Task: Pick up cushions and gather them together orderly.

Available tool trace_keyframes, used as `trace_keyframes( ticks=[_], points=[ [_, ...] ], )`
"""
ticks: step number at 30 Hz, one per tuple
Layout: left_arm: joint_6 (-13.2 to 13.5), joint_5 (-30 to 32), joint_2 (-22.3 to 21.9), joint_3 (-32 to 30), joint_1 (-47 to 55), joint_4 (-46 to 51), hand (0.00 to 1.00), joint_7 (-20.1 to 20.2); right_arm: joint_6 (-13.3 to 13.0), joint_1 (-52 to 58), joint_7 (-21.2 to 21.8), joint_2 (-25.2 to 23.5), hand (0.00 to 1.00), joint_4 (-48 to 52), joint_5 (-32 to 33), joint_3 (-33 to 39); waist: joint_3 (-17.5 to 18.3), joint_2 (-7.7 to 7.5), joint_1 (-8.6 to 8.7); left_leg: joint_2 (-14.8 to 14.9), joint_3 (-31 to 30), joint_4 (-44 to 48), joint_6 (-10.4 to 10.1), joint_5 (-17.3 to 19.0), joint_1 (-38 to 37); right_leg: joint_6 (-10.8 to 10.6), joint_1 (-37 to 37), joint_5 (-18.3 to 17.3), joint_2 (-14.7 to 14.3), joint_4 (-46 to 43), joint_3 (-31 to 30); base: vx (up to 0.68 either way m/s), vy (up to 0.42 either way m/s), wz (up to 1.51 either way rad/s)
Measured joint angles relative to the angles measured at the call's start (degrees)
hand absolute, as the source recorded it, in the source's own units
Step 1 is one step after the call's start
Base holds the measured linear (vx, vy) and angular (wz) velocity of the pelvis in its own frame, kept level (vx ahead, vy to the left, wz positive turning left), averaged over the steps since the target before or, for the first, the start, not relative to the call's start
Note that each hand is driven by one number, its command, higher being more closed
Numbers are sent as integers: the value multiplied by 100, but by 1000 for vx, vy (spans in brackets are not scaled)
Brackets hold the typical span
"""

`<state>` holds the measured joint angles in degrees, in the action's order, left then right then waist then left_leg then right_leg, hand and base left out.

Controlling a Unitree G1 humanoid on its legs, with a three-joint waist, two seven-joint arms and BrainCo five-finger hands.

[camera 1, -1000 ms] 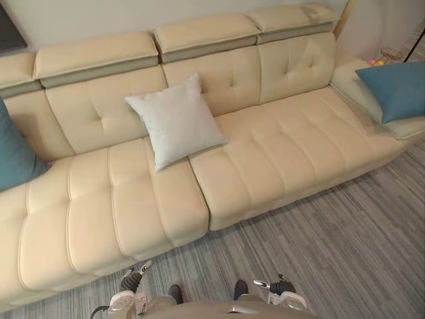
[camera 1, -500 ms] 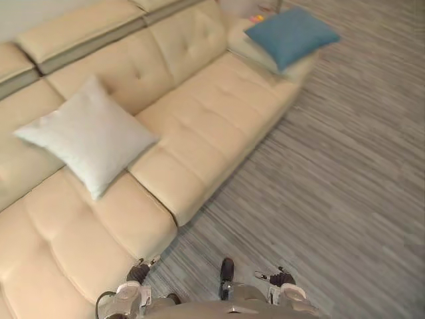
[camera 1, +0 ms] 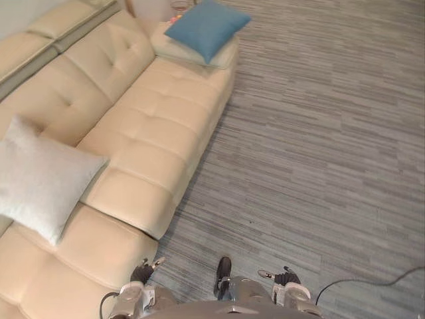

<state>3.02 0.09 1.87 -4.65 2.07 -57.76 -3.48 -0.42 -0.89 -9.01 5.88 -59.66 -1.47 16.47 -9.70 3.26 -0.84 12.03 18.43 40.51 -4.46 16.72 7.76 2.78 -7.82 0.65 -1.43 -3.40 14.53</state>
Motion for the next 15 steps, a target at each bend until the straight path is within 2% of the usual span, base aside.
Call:
trace_keyframes(
  ticks=[2,4,5,6,7,8,9,10,11,13,14,15],
  points=[
    [4,0,-15,0,-6,48,0,-1,43,-26,-1,16,0,-2,-2,-8,-37,-2,-65,-230,-172,-157,107,112,170,0,120,0,-24,186,-230,17,39,-86],
    [49,-1,-33,-33,-12,137,0,-4,65,-28,-4,0,0,28,-3,-42,-66,-17,-183,-545,-440,-835,139,102,417,-6,282,-13,-92,613,-621,6,28,-108],
    [64,4,-157,-108,15,134,0,-10,56,-60,-17,106,0,68,-2,-56,6,472,-342,-280,-861,-1896,93,11,461,44,151,-216,-556,151,-575,4,7,-133],
    [99,4,-182,-133,9,86,0,-12,63,-153,-32,67,0,77,0,-62,-58,534,-432,-199,-855,-1747,157,-212,465,270,-134,-349,-537,-902,-464,31,11,-119],
    [135,-103,19,-296,63,199,0,-14,50,-114,-48,-135,0,169,10,-62,-166,185,-399,-477,-794,-1408,80,-196,414,184,-98,-1345,-135,-2369,-500,180,-15,-56],
    [121,-96,169,-316,43,225,0,-37,72,-127,-50,-189,0,188,10,-65,-251,29,-374,-372,-779,-732,-130,-98,535,-18,161,-1880,-90,-2282,-792,165,-9,-32],
    [100,-90,192,-295,73,209,0,-56,68,-132,-66,-192,0,217,12,-68,-287,65,-371,-342,-912,-279,-68,-149,778,-14,245,-1822,-256,-2111,-968,130,-6,-37],
    [53,-93,190,-369,117,161,0,-96,51,-151,-119,-199,0,241,11,-54,-146,77,-395,-505,-1267,-358,-89,57,1127,-25,309,-1835,-280,-1760,-1247,51,47,-86],
    [34,-95,174,-380,234,59,0,-137,47,-155,-145,-196,0,214,11,-58,-76,-5,-450,-724,-1439,-853,-21,-13,1281,-50,303,-1842,-219,-1485,-1503,97,85,-118],
    [-20,-95,139,-376,435,21,0,-137,36,-142,-144,-173,0,222,6,-62,-3,58,-527,-767,-1545,-1371,181,-229,1296,-145,259,-1899,-143,-1538,-1706,229,189,-107],
    [-46,-97,144,-380,542,-57,0,-132,37,-62,-144,-201,0,230,4,-57,74,40,-547,-815,-1481,-1285,356,-429,1232,-345,192,-2038,20,-1862,-1737,338,285,-83],
    [-59,-91,214,-385,633,-186,0,-132,39,149,-139,-267,0,213,1,-46,213,-147,-528,-1039,-1329,-1231,418,-378,1081,-588,132,-2217,271,-2303,-1754,373,275,-58]
  ],
)
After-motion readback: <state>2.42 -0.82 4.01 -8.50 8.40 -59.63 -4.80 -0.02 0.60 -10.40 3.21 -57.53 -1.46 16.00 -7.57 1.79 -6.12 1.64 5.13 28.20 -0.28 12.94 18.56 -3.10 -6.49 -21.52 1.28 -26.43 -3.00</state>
